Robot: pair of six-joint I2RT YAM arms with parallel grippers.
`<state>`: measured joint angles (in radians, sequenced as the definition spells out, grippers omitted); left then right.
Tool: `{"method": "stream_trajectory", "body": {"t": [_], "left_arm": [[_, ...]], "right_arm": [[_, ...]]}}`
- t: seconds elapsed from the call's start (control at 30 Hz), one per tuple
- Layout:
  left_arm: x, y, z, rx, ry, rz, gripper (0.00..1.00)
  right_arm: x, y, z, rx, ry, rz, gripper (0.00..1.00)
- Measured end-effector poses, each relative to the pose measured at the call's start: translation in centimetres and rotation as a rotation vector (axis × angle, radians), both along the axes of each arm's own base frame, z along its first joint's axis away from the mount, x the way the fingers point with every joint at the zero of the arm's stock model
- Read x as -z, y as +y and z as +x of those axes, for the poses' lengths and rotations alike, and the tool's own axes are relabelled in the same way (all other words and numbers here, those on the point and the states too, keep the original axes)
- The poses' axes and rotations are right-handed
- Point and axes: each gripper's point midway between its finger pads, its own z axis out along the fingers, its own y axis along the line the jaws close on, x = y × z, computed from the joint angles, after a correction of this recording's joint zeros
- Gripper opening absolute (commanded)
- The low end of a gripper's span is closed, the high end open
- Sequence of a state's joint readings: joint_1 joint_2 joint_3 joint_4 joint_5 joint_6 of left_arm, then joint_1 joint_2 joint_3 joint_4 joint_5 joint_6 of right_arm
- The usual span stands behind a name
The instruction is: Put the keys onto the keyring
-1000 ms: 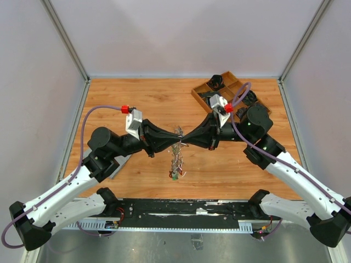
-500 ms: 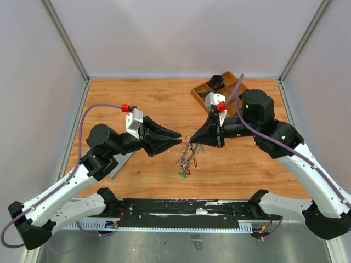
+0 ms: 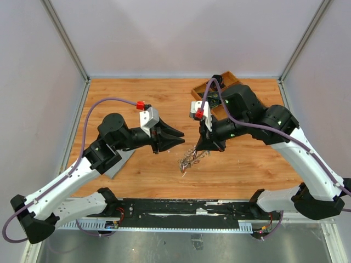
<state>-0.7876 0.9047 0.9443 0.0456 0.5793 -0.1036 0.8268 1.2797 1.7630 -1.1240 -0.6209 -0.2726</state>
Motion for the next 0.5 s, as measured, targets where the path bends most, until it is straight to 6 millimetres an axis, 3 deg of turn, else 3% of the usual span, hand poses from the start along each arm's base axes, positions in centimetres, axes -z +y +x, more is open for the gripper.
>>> {"method": "stream_trajectory", "body": {"t": [0.2,0.5], "left_arm": [[1.5,-0.6,-0.4,0.045,-0.001,0.05,0.3],[1.9,-2.0,-3.3,0.185,-0.066,0.094,0.34]], "right_arm": [[0.6,-0.2,-1.5,-0.063,-0.011,-0.04,0.01],[0.5,-0.4,-1.6,-0.082,-0.036,-0.035,0.01]]}}
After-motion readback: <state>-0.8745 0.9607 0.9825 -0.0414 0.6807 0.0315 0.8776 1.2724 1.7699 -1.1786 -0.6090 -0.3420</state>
